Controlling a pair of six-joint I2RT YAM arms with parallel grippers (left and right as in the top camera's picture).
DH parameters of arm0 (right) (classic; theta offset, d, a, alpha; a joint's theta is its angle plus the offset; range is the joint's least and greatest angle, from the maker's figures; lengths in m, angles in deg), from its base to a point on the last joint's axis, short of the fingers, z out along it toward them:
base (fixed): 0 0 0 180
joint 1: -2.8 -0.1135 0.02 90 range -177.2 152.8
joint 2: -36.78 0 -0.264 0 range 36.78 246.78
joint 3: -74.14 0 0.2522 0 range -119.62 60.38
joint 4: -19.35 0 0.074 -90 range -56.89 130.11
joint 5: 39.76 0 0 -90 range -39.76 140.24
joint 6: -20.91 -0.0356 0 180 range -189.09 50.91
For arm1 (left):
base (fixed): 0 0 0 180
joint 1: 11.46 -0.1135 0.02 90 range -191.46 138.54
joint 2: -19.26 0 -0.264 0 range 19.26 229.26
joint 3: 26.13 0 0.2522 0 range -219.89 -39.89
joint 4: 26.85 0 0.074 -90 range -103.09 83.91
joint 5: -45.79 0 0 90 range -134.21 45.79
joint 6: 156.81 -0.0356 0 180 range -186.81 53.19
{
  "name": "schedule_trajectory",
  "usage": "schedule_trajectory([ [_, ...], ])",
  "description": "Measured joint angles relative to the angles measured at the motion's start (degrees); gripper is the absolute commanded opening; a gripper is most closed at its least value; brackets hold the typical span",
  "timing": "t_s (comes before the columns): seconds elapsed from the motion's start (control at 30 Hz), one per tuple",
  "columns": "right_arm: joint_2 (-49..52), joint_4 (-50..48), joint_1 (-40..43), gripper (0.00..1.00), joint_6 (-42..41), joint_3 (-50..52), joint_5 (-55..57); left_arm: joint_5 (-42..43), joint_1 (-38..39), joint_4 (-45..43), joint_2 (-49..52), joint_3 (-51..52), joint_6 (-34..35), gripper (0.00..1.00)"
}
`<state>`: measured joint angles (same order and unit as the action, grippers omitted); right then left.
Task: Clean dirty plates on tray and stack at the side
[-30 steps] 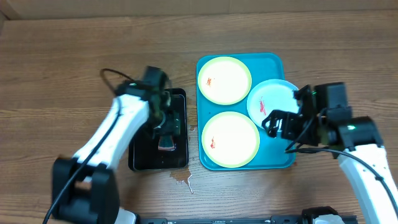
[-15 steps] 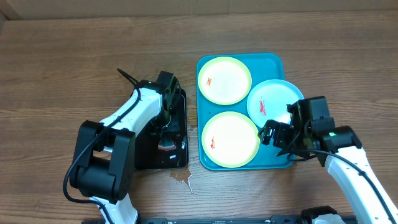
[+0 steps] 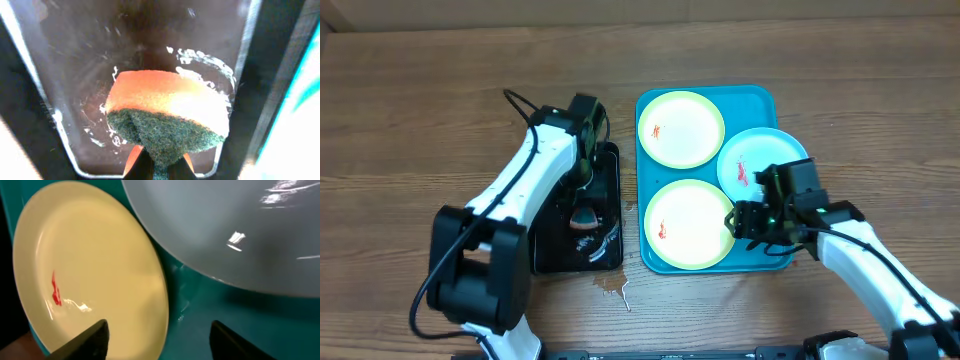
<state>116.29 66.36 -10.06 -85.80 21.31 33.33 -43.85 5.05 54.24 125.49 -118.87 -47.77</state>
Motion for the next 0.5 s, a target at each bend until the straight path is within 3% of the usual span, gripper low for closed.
schedule_trajectory([
  [0.17,5.7,-6.1,-1.8,0.20,0.2,0.1,2.4,1.2,0.0,0.2,-5.9,-3.1,-0.2,0.04],
  [0.4,8.1,-9.5,-1.9,0.05,-0.9,0.2,4.4,6.8,0.9,-1.6,-11.5,-3.8,-0.7,0.04],
  [0.5,8.9,-9.7,-1.9,0.04,-1.3,0.1,4.4,8.3,3.5,-3.9,-11.3,-3.8,-0.6,0.04],
])
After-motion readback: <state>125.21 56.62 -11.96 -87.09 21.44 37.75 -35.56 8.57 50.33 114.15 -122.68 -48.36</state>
